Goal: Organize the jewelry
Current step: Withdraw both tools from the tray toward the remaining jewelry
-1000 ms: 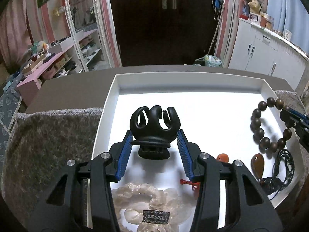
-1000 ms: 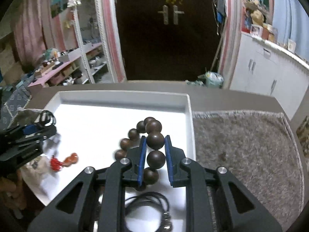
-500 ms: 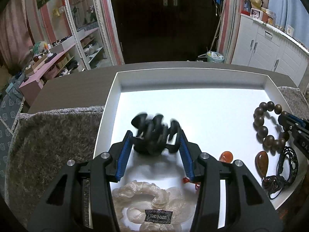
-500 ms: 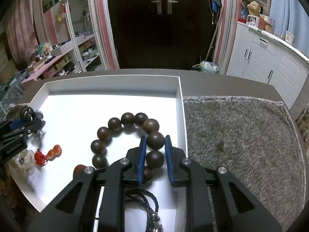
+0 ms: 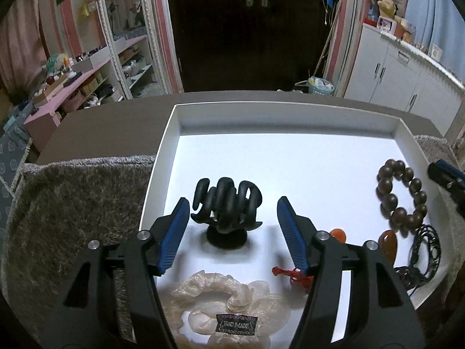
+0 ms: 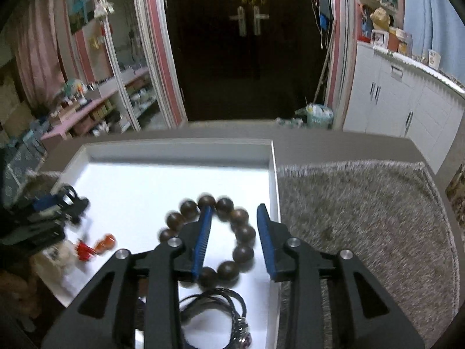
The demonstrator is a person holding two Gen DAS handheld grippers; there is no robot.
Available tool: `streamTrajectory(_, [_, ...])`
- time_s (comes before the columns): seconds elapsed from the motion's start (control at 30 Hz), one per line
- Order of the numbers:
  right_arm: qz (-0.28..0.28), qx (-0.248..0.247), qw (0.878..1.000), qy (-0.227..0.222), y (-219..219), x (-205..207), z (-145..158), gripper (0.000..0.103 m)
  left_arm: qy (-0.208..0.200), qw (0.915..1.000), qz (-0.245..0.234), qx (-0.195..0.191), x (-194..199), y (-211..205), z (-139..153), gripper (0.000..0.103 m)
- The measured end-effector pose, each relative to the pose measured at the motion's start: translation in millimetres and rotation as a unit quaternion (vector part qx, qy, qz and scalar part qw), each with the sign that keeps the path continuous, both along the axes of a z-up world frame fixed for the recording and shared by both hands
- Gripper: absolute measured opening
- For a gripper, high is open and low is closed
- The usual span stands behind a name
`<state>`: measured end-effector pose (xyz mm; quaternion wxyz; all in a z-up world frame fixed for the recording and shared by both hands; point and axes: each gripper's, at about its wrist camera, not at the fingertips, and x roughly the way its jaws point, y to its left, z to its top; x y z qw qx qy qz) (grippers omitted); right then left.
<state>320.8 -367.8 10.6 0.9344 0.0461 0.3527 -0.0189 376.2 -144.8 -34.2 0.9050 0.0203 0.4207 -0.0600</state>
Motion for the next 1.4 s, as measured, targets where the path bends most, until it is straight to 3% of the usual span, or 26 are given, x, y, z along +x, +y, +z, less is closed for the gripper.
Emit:
streamTrajectory(0.2, [-0.001, 0.009, 0.998, -0.057, -3, -22, 46, 0.042, -0.016, 0.9996, -0.011, -0.02, -7, 5, 17, 0.068])
streamTrajectory(0.4, [0.003, 0.009, 0.995, -0.103, -9, -63, 84, 0.047, -0.044, 0.9982, -0.006, -0.041, -31, 24, 55, 0.071])
streamTrajectory(0.63, [0.009, -0.034, 0.996, -0.088, -20, -135, 66, 0.048, -0.095, 0.9953, 0.015, -0.009, -104, 78, 84, 0.075])
streamTrajectory(0.8, [-0.007, -0.034, 0.998, -0.053, -31, -194, 27, 0.048, -0.105, 0.9933, 0.048, -0.008, -172, 131, 64, 0.077])
streamTrajectory(0.97, [0.002, -0.012, 1.0, -0.01, -22, -221, -10, 0.048, -0.088, 0.9948, 0.051, -0.009, -213, 144, 23, 0.078])
streamTrajectory(1.17, [0.021, -0.017, 1.0, -0.002, 1, -223, -22, 0.048, -0.042, 0.9978, 0.044, -0.024, -224, 135, -12, 0.078])
streamTrajectory(1.4, [-0.015, -0.026, 1.0, 0.001, -20, -233, -18, 0.048, -0.039, 0.9986, 0.033, -0.016, -228, 129, -16, 0.08])
